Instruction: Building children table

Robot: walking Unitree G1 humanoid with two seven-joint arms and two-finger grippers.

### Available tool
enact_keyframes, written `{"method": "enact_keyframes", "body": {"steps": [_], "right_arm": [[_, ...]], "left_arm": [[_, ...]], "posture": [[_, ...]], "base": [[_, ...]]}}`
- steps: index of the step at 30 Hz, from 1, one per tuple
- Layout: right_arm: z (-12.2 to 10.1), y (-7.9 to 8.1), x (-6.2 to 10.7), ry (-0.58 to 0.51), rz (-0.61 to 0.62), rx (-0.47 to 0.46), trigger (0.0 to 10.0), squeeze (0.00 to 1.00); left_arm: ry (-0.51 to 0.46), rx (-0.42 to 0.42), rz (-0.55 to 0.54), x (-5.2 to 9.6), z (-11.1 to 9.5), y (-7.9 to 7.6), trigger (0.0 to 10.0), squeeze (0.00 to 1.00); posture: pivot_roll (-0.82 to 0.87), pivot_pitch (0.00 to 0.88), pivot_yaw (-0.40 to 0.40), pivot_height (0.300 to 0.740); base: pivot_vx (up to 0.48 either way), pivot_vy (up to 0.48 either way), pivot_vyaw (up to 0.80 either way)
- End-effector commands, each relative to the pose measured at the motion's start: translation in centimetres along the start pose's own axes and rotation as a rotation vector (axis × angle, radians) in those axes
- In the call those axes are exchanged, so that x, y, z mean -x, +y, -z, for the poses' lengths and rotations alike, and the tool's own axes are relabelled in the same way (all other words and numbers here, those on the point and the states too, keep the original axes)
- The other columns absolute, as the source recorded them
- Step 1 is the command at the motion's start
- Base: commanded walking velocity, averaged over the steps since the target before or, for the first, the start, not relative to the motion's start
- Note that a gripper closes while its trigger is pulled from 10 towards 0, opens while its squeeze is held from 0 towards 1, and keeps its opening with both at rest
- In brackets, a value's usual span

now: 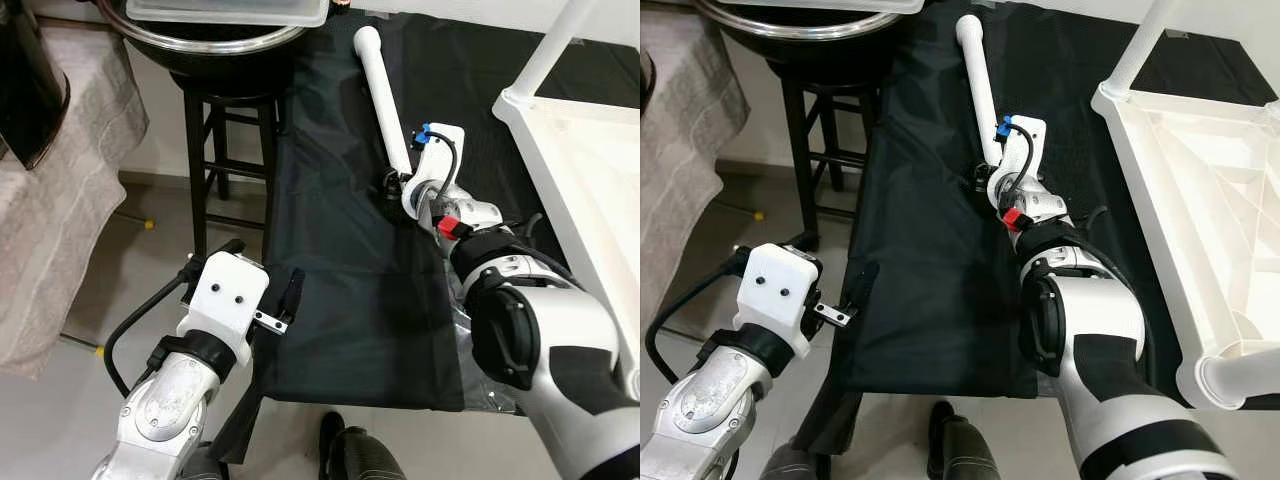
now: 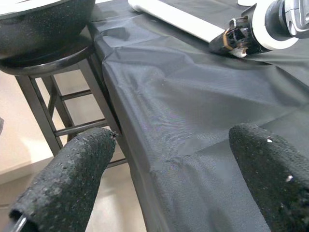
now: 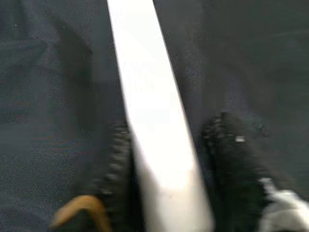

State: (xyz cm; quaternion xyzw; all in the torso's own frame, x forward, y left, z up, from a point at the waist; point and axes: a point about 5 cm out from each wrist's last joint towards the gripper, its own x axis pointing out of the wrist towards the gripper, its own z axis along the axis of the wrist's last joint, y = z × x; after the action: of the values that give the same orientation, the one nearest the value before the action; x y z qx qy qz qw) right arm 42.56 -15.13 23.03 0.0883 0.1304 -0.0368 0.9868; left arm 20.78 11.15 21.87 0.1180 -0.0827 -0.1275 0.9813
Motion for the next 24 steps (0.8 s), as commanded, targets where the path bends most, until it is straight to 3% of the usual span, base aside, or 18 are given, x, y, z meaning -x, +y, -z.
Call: {"method": "enact_keyframes", "body": {"steps": [1, 10, 17, 20, 24], "right_arm": [[1.6, -0.1, -0.1, 0.063, 0.0, -0.018, 0.0, 0.0], [1.7, 0.3, -0.1, 0.067, -0.012, -0.066, 0.0, 0.0], [0.7, 0.8, -0.1, 0.001, -0.027, -0.077, 0.0, 0.0], [-3.9, 1.7, 0.7, -0.28, -0.02, -0.028, 0.0, 0.0], [-5.7, 2.2, 1.3, -0.408, -0.01, 0.007, 0.0, 0.0]], "left_arm": [[0.007, -0.001, 0.003, 0.3, 0.0, -0.2, 10.0, 0.0], [0.006, -0.002, -0.006, 0.3, -0.1, -0.1, 10.0, 0.0], [0.008, -0.006, -0.005, 0.3, 0.0, -0.1, 10.0, 0.0], [0.01, -0.01, -0.008, 0.0, 0.2, -0.1, 10.0, 0.0], [0.007, -0.011, -0.007, -0.2, 0.2, -0.1, 10.0, 0.0]], "posture": [[0.11, 0.342, -0.138, 0.74], [0.11, 0.348, -0.136, 0.74], [0.11, 0.344, -0.134, 0.74], [0.11, 0.328, -0.129, 0.74], [0.12, 0.322, -0.125, 0.74]], "base": [[0.0, 0.0, 0.0], [0.0, 0.0, 0.0], [0.0, 0.0, 0.0], [0.0, 0.0, 0.0], [0.0, 0.0, 0.0]]}}
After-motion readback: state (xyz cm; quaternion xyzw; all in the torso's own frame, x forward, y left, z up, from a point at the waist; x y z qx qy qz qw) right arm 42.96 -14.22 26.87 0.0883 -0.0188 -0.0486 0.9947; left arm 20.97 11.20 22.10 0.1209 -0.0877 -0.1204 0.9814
